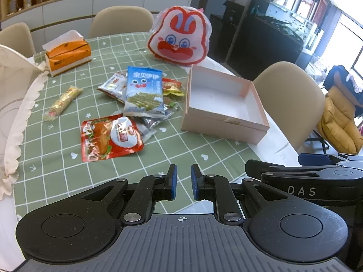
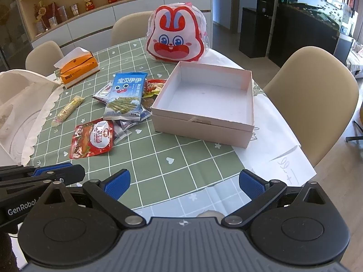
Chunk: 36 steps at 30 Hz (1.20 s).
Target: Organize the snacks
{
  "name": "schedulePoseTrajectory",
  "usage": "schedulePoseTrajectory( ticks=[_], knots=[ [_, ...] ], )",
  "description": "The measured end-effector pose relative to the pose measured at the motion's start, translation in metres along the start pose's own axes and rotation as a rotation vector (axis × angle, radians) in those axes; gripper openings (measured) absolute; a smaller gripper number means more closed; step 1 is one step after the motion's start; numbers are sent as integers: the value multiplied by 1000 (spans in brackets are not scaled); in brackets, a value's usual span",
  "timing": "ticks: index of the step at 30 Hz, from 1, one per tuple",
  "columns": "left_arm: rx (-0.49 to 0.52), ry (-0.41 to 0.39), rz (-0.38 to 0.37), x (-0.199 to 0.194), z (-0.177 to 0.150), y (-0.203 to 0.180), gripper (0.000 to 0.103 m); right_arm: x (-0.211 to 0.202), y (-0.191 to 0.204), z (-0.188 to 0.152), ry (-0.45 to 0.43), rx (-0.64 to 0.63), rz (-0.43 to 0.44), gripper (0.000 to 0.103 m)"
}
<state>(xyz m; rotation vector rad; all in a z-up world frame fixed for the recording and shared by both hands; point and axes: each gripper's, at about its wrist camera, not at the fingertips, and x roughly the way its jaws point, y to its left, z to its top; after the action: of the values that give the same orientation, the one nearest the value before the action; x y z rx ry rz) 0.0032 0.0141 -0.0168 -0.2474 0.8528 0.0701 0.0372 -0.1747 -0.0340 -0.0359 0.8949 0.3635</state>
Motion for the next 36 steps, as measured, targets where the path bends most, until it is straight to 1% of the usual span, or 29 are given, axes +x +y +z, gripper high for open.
schedulePoseTrajectory(
  ticks=[4, 5, 7, 9, 11, 13, 15, 16, 18, 20, 22, 24, 25, 28, 30, 32, 33, 36],
  knots=[
    [-3, 6, 6, 9, 0, 8, 17, 9, 2, 2, -12, 4, -2, 103],
    [1, 0, 10, 11, 0, 10, 17, 12, 2, 2, -32, 5, 6, 103],
    [15, -39, 14, 17, 1, 17, 17, 17, 3, 1, -98, 0, 31, 103],
    [29, -94, -14, 24, 3, 28, 18, 23, 7, -2, -178, -31, 54, 103],
    [36, -122, -55, 36, 7, 43, 19, 38, 14, -1, -207, -72, 54, 103],
    [-1, -91, -69, 50, 14, 62, 19, 53, 21, 0, -195, -106, 57, 103],
    [-48, -56, -63, 63, 23, 81, 19, 70, 29, 3, -152, -123, 74, 103],
    [-57, -51, -57, 68, 28, 91, 19, 78, 32, 5, -117, -122, 97, 103],
    [-43, -71, -32, 76, 41, 113, 19, 93, 40, 8, -61, -103, 145, 103],
    [-30, -120, 54, 84, 57, 142, 19, 102, 48, 8, -41, -95, 164, 102],
    [-7, -151, 157, 95, 73, 171, 19, 107, 60, 6, -47, -114, 165, 102],
    [-1, -143, 225, 110, 88, 200, 19, 111, 72, 6, -61, -155, 158, 102],
    [-5, -130, 236, 118, 94, 212, 19, 115, 80, 6, -62, -181, 150, 102],
    [12, -72, 231, 140, 110, 239, 19, 124, 94, 9, -53, -225, 150, 102],
    [38, -41, 221, 152, 114, 248, 20, 130, 102, 12, -44, -243, 158, 102],
    [35, -13, 213, 160, 117, 256, 20, 133, 108, 15, -41, -252, 166, 102],
    [27, -26, 200, 163, 119, 260, 22, 135, 111, 16, -42, -256, 168, 102],
    [15, -20, 176, 169, 125, 264, 21, 141, 117, 17, -40, -271, 180, 102]
  ],
)
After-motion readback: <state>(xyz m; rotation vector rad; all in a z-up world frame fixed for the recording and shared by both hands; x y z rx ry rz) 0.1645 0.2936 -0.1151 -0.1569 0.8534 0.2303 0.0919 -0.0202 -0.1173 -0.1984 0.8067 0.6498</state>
